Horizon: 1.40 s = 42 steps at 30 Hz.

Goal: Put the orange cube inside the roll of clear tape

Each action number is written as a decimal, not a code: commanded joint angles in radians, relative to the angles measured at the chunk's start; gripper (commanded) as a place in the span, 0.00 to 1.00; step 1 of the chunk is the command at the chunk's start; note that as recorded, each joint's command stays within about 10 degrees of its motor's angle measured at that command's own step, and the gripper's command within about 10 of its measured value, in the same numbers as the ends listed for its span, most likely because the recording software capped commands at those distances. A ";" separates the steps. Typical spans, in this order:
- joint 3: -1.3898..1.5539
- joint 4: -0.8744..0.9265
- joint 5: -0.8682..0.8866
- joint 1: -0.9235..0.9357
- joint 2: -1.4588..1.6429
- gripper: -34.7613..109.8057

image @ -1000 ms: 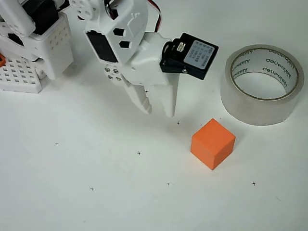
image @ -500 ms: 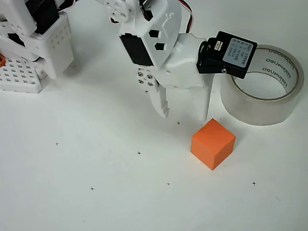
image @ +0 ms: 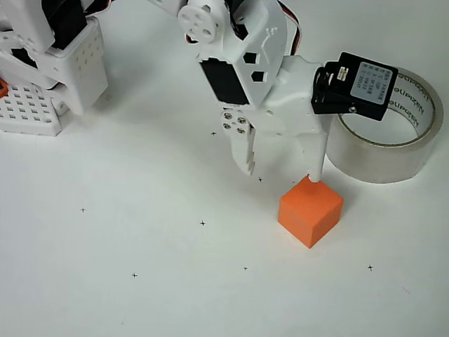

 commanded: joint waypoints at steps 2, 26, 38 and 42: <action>-0.104 -0.017 -0.011 -0.008 -0.003 0.50; -0.255 -0.029 -0.048 -0.005 -0.199 0.53; -0.293 -0.055 -0.066 -0.005 -0.285 0.53; -0.298 -0.055 -0.067 -0.006 -0.301 0.53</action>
